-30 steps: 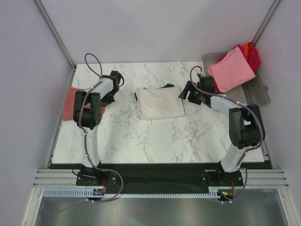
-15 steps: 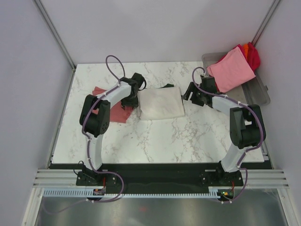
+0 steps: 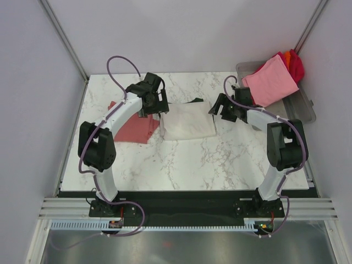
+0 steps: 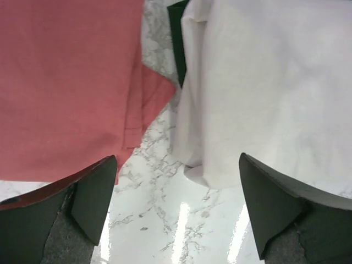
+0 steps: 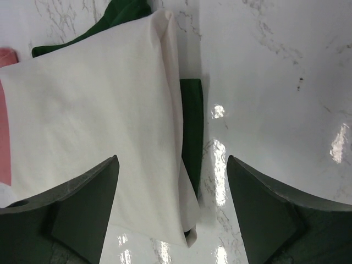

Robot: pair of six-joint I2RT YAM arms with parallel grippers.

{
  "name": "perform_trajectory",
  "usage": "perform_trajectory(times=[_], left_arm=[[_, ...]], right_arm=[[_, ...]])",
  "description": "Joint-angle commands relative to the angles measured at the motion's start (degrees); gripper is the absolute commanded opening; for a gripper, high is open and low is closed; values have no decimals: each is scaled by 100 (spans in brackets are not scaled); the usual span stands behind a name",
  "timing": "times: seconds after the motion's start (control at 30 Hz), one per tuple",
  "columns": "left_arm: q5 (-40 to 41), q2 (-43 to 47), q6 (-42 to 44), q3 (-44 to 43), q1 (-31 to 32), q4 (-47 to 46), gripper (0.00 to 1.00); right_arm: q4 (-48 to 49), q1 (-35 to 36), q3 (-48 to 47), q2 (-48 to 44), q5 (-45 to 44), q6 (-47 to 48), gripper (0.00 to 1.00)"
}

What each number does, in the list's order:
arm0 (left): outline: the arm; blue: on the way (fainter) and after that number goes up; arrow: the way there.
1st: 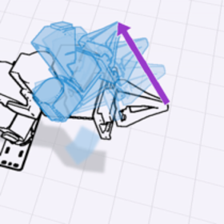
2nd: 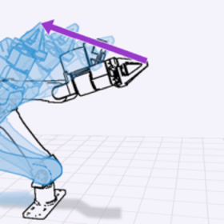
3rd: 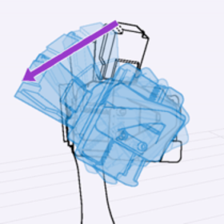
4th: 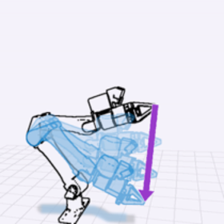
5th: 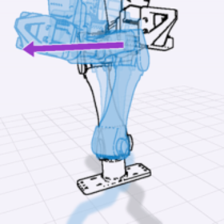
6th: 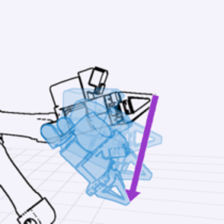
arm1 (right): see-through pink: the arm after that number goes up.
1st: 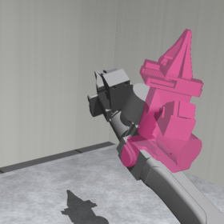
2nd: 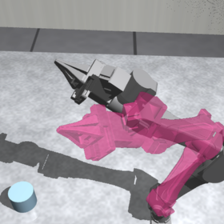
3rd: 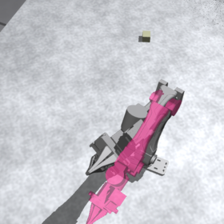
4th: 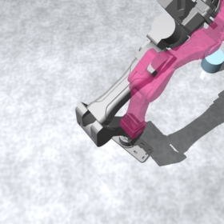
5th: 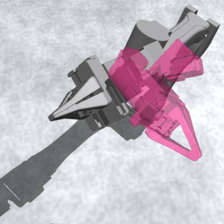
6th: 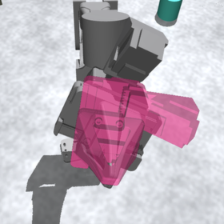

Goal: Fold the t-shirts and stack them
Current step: Neatly place the folded tshirt to the corner

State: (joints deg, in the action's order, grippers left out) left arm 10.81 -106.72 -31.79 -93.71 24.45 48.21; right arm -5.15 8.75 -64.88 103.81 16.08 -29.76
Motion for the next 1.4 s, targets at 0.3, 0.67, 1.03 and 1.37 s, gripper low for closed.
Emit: perform_trajectory(times=[0.3,0.67,1.03,1.37], left_arm=[[-1141,-1017,-12,-411,-177,-1269,99],[-1686,-1492,-55,-464,-370,-1700,94],[-1679,-1853,15,-499,-441,-1832,82],[-1713,-2098,50,-674,-590,-1867,67]], right_arm=[[-4,-5,-964,1150,282,-214,79],[-504,153,-1931,1923,81,-22,74],[-1181,460,-2635,2328,-614,277,63],[-1296,557,-3030,2697,-694,181,57]])
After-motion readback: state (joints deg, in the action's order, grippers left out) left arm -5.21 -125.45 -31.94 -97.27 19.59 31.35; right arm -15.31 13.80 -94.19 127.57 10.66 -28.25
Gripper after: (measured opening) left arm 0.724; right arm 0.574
